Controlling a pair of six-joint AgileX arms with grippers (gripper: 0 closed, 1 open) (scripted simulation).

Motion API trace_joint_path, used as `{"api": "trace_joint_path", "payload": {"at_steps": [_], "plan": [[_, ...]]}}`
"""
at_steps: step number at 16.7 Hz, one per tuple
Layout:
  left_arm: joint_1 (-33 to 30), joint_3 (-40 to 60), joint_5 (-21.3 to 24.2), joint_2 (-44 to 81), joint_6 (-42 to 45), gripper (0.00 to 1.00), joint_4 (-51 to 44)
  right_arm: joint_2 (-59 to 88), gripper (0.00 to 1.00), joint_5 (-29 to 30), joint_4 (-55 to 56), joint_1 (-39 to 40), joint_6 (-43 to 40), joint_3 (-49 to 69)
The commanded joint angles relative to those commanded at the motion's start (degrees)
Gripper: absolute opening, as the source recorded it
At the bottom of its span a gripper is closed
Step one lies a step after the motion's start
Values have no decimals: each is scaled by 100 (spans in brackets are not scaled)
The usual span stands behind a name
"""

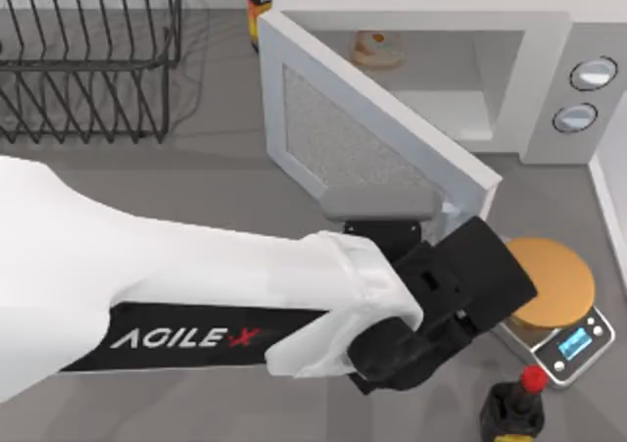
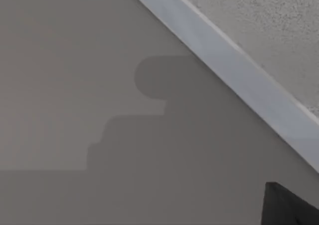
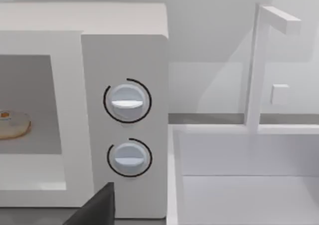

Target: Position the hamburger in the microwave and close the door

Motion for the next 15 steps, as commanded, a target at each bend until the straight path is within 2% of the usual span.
{"api": "trace_joint_path", "payload": {"at_steps": [9,11,15], "plan": [[-144,1659,-637,1029,-131,0,-903,0,100,0,0,0,0,0],[-360,2224,-614,1349,-359,0,-1149,0,100,0,0,0,0,0],[-624,2899,-238,1869,-714,0,-1482,0,100,0,0,0,0,0]]}}
